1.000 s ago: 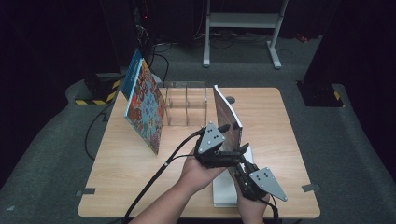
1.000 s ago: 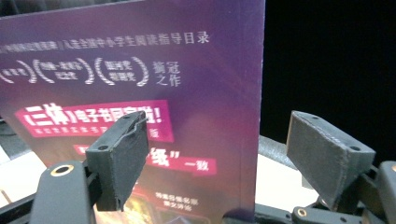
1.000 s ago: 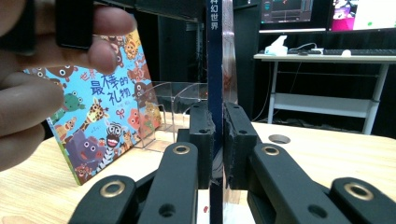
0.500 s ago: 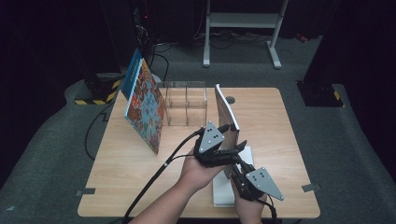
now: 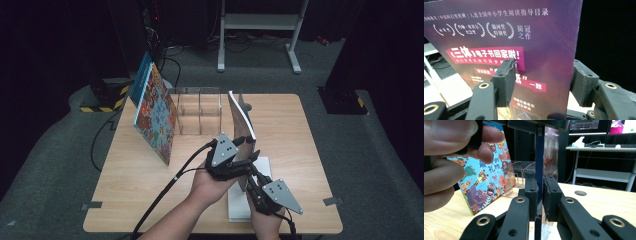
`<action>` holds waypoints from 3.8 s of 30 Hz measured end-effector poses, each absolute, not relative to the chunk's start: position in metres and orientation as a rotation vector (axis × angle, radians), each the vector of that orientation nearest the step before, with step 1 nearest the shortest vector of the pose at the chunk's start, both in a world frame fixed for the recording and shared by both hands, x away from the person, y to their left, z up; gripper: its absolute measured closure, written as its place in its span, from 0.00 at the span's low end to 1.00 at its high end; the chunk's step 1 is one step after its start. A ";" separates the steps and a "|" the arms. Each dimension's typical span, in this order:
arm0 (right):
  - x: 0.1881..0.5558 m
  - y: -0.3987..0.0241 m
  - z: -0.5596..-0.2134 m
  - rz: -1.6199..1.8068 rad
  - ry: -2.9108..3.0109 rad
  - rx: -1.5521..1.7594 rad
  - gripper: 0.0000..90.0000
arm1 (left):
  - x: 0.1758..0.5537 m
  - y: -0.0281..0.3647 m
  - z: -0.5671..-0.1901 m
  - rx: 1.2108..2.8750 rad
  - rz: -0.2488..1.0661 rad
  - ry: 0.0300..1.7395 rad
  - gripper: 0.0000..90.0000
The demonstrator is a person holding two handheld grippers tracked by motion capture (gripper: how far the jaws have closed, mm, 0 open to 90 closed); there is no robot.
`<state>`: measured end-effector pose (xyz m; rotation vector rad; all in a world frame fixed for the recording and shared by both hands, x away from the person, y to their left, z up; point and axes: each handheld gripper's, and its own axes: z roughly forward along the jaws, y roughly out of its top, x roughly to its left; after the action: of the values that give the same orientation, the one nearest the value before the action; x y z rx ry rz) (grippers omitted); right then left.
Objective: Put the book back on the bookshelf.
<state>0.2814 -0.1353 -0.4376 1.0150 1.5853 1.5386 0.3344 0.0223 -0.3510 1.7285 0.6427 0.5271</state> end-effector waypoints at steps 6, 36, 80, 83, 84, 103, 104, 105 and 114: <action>0.282 -0.134 -0.438 1.536 1.591 1.016 0.92 | 0.330 0.021 -0.352 1.734 0.568 0.637 0.52; 0.287 -0.118 -0.436 1.557 1.653 0.977 0.83 | 0.309 0.035 -0.358 1.672 0.666 0.704 0.78; 0.288 -0.187 -0.463 1.408 1.724 1.074 0.74 | 0.313 0.121 -0.379 1.576 0.753 0.643 0.94; 0.287 -0.193 -0.468 1.404 1.713 1.093 0.74 | 0.312 0.133 -0.389 1.575 0.736 0.645 0.94; 0.287 -0.194 -0.469 1.397 1.711 1.096 0.75 | 0.310 0.137 -0.393 1.563 0.749 0.643 0.94; 0.288 -0.193 -0.475 1.388 1.725 1.113 0.75 | 0.286 0.177 -0.416 1.588 0.731 0.621 0.93; 0.288 -0.193 -0.475 1.387 1.724 1.111 0.75 | 0.285 0.178 -0.417 1.587 0.730 0.619 0.93; 0.288 -0.193 -0.475 1.387 1.722 1.111 0.75 | 0.285 0.180 -0.418 1.589 0.725 0.617 0.93; 0.288 -0.192 -0.476 1.386 1.726 1.112 0.75 | 0.280 0.182 -0.422 1.585 0.716 0.612 0.93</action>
<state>0.2883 -0.1920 -0.4756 1.1124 1.7264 1.3857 0.2799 0.1815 -0.4216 1.5849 0.6118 0.7159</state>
